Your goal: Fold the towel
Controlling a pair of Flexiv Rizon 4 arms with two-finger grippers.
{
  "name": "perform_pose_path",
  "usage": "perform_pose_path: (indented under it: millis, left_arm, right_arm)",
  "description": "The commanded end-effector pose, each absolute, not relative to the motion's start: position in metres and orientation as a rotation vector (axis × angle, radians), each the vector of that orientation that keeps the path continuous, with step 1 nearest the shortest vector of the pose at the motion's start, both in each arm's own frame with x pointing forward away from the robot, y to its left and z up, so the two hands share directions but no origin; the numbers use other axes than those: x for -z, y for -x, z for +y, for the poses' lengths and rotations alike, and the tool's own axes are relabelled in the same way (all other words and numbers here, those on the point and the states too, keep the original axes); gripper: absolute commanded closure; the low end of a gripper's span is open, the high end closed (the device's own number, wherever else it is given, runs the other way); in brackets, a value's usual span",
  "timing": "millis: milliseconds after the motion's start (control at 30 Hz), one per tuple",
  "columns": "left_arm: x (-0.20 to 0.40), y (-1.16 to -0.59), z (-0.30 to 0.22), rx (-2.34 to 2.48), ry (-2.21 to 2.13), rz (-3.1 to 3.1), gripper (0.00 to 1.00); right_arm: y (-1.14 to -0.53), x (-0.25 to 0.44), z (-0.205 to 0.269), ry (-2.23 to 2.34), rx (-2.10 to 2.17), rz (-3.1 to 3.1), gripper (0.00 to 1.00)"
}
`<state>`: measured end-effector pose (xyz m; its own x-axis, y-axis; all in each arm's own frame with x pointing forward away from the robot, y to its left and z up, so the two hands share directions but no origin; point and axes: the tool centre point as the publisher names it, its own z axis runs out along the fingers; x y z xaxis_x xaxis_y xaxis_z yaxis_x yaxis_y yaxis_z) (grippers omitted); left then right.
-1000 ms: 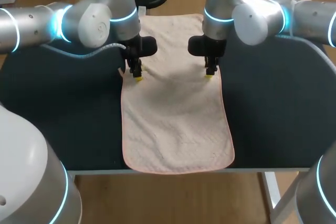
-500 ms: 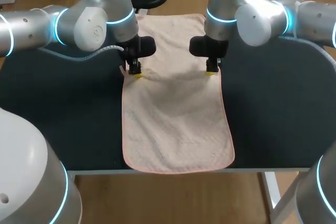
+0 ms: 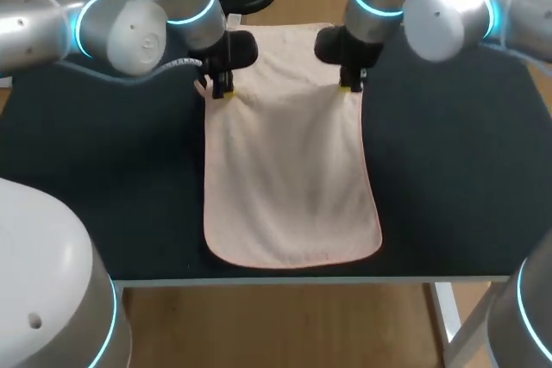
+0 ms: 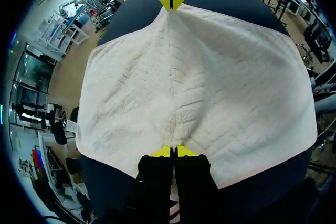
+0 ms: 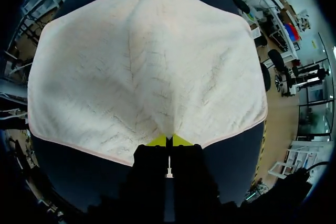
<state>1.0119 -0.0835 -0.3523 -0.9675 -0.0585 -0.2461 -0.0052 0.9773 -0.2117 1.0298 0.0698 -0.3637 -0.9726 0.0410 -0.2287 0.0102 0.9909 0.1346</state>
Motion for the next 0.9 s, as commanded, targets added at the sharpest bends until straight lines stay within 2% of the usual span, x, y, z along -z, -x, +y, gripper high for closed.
perform_pose_path:
  millis: [33, 567, 900]
  left_arm:
    - [0.297, -0.996, -0.066, 0.246, 0.077, 2.764, 1.00]
    - [0.169, -1.038, -0.074, 0.094, 0.092, 2.447, 1.00]
    - [0.115, -1.071, -0.075, 0.012, 0.125, 2.293, 1.00]
  right_arm:
    - [-1.020, 0.307, 0.052, -0.041, -0.221, 2.824, 1.00]
    - [-1.048, 0.173, 0.069, 0.088, -0.333, 2.521, 1.00]
    - [-1.073, 0.115, 0.074, 0.093, -0.321, 2.349, 1.00]
